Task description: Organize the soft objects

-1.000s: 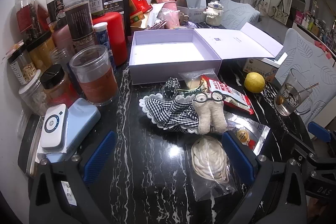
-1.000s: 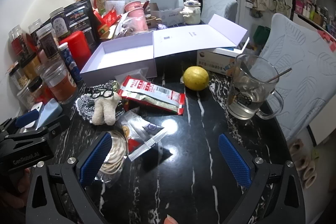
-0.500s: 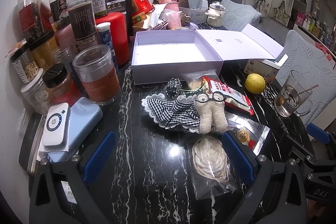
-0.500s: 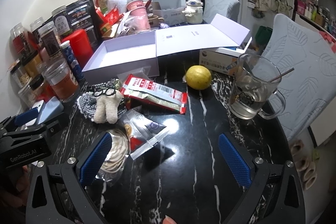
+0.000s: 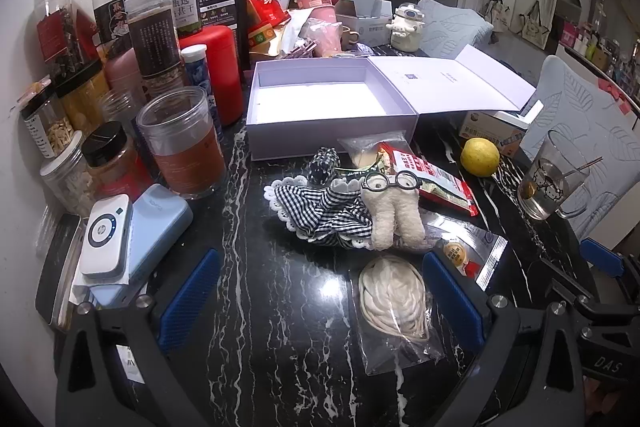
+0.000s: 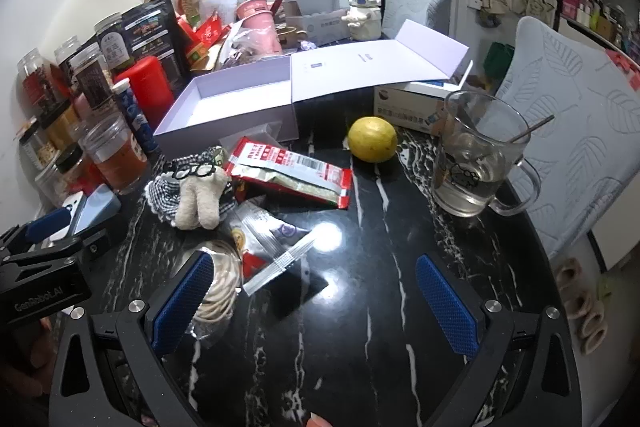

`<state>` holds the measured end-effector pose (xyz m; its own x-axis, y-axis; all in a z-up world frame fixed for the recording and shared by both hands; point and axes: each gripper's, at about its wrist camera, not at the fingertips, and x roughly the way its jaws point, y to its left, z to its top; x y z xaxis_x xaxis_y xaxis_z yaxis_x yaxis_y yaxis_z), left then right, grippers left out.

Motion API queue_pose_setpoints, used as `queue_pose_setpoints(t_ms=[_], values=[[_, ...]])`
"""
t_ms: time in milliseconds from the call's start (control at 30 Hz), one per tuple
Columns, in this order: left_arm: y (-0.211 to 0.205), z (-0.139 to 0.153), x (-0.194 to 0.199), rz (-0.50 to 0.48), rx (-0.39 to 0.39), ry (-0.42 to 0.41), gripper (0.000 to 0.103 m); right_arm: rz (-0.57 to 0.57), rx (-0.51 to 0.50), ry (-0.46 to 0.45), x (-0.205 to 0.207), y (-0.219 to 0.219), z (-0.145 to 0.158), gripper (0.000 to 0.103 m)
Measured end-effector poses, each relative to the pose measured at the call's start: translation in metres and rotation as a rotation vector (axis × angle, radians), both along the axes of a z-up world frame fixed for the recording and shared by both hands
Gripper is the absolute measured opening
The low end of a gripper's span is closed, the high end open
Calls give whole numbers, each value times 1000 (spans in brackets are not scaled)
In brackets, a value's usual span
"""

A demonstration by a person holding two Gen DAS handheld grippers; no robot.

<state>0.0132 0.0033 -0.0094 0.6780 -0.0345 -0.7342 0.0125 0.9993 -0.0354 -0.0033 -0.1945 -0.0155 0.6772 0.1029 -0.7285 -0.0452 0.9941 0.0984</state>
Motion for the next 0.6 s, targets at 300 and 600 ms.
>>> queue_pose_setpoints(t_ms=[300,600], values=[[-1,-6,-2,-5,-11,27,103,1,-2,5,-7,-2,-4,103],[3,-19,-2,-1,-30,73,103,4,6,33,-10,-1,-14,103]])
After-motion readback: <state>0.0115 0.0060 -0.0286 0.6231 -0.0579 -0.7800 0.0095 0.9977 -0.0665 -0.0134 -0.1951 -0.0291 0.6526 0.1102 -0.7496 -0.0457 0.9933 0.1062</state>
